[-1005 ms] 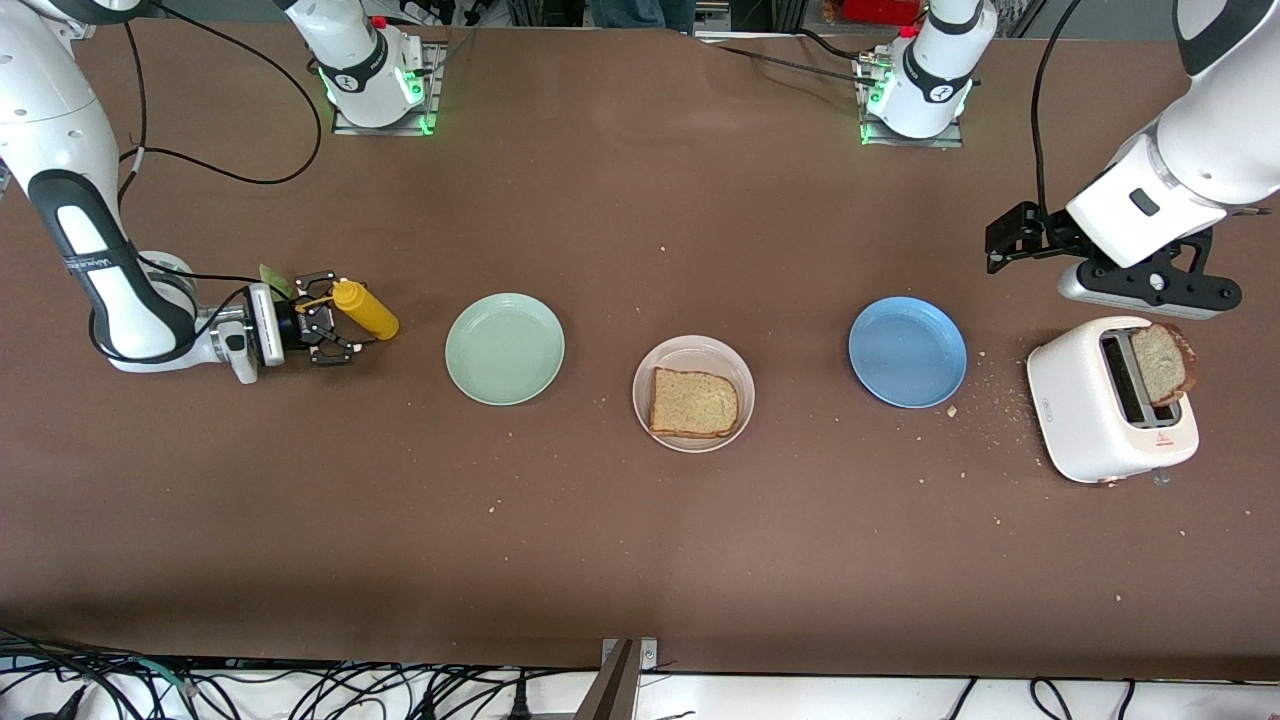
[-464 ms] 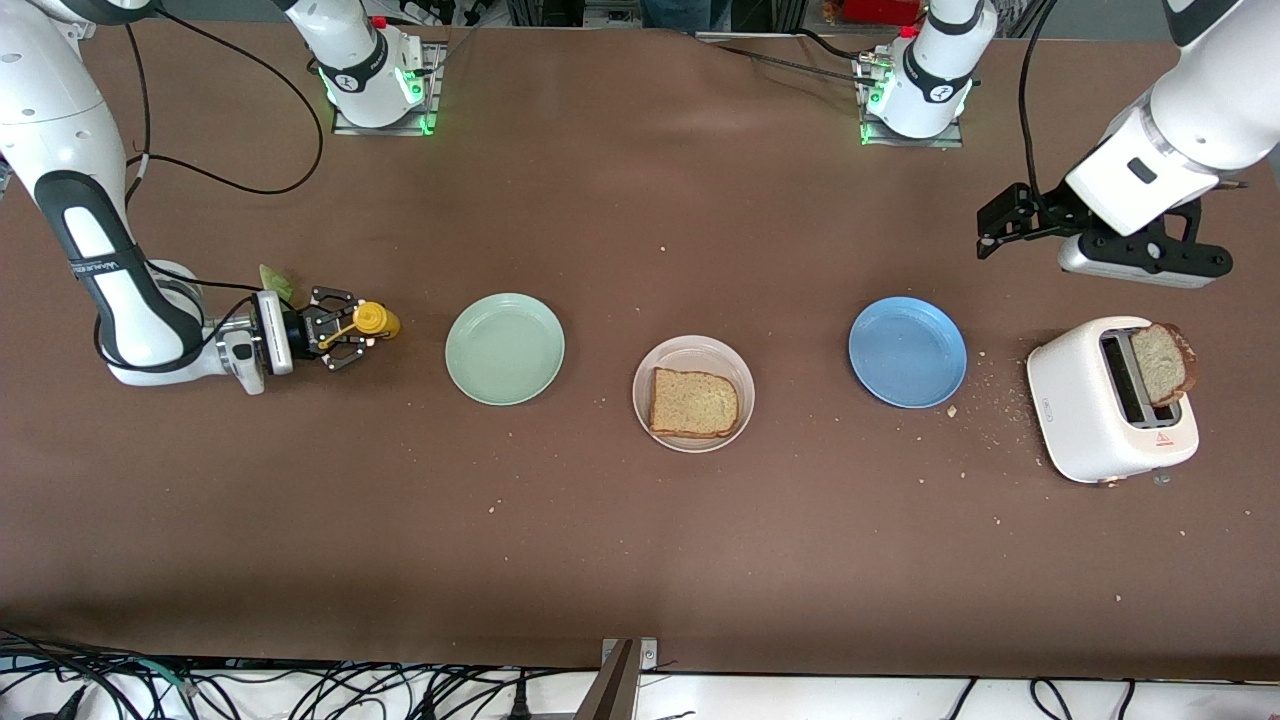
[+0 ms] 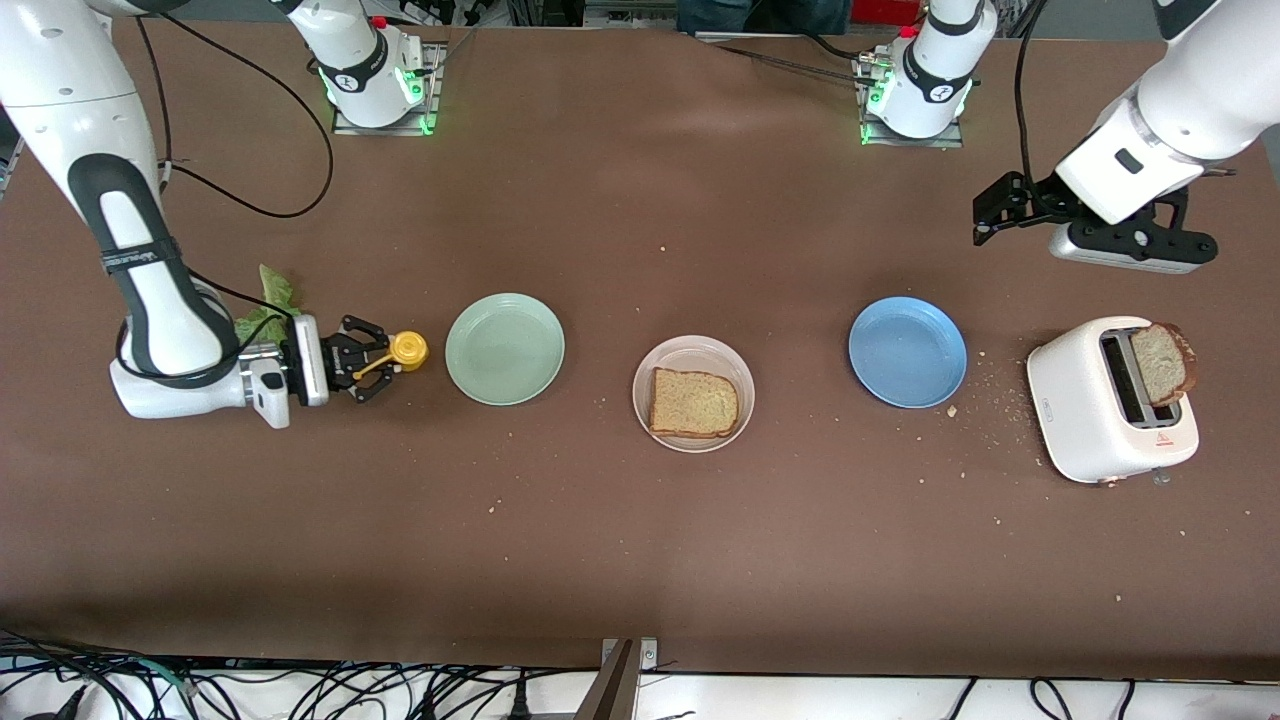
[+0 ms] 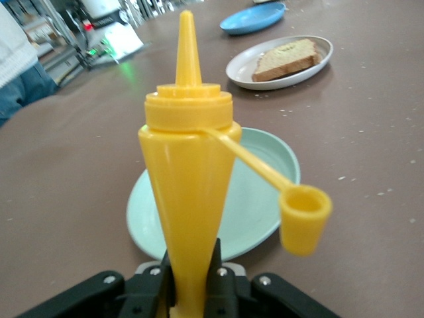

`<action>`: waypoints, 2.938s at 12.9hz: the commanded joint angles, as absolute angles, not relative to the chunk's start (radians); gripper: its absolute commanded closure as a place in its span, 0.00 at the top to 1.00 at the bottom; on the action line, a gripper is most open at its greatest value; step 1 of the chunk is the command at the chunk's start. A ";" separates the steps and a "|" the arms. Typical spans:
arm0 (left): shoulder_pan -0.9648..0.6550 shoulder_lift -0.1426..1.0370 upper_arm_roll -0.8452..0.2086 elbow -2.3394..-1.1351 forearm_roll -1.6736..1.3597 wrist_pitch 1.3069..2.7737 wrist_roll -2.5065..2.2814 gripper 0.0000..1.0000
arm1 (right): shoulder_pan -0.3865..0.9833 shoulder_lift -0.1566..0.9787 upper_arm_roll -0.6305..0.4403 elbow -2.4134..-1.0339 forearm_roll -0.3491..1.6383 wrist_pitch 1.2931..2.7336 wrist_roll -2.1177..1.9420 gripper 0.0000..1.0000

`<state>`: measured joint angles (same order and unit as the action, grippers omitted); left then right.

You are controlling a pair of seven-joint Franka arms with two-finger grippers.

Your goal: Make sandwich in beige plate with both arms

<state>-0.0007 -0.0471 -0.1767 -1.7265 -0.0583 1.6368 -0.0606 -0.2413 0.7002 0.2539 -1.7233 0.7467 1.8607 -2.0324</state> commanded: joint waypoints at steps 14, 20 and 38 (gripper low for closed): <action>0.055 -0.069 -0.252 -1.729 -0.021 1.618 -0.067 1.00 | 0.297 0.695 0.242 -1.493 -0.087 2.345 -1.012 0.00; 0.055 -0.069 -0.252 -1.729 -0.021 1.618 -0.067 1.00 | 0.448 0.686 0.239 -1.491 -0.541 2.263 -0.603 0.00; 0.057 -0.064 -0.252 -1.727 -0.023 1.618 -0.067 1.00 | 0.707 0.758 0.230 -1.392 -1.065 1.839 -0.182 0.00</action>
